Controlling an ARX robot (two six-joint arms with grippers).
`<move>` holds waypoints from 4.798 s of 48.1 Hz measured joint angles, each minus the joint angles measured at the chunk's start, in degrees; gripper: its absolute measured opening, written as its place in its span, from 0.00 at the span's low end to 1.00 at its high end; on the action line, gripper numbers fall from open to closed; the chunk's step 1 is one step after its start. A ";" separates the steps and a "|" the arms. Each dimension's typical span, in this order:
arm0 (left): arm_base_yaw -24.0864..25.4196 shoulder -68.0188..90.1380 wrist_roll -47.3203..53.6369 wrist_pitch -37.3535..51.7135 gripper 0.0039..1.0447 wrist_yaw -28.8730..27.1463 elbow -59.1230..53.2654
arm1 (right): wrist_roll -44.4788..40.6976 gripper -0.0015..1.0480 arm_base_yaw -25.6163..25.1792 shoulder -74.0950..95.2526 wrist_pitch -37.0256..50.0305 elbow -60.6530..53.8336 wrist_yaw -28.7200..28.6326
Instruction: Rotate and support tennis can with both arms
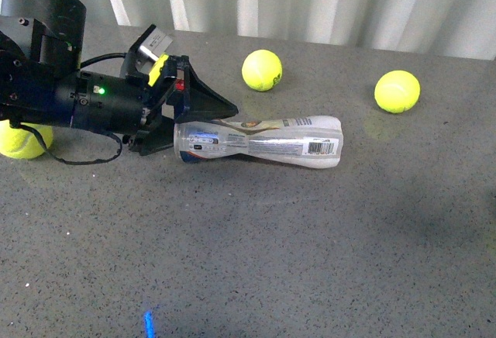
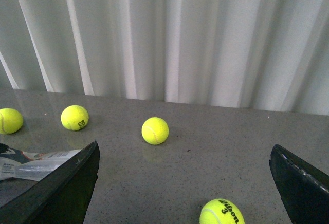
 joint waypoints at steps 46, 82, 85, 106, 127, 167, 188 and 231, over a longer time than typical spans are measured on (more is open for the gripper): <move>-7.02 -27.32 36.50 -62.07 0.03 -14.51 12.31 | 0.00 0.93 0.00 0.00 0.00 0.00 0.00; -22.12 -4.83 54.27 -84.08 0.03 -45.51 47.10 | 0.00 0.93 0.00 0.02 0.00 0.00 0.02; -21.92 -3.63 54.34 -85.09 0.03 -46.10 48.70 | 0.00 0.93 0.00 0.00 0.00 0.00 0.00; -22.71 -1.95 54.29 -90.58 0.46 -43.36 54.69 | 0.02 0.93 0.00 0.00 0.00 0.00 0.00; -21.75 -5.84 48.17 -87.25 0.94 -37.24 55.12 | 0.00 0.93 0.00 0.00 0.00 0.00 0.00; -11.37 -40.52 17.49 4.20 0.56 -67.95 -6.56 | 0.00 0.93 0.00 0.00 0.00 0.00 0.17; -1.44 -62.86 18.01 23.47 0.03 -59.87 -45.16 | 0.02 0.93 0.00 0.00 0.00 0.00 0.02; 7.32 -92.04 18.01 14.67 0.03 -51.58 -65.13 | 0.02 0.93 0.00 0.00 0.00 0.00 0.02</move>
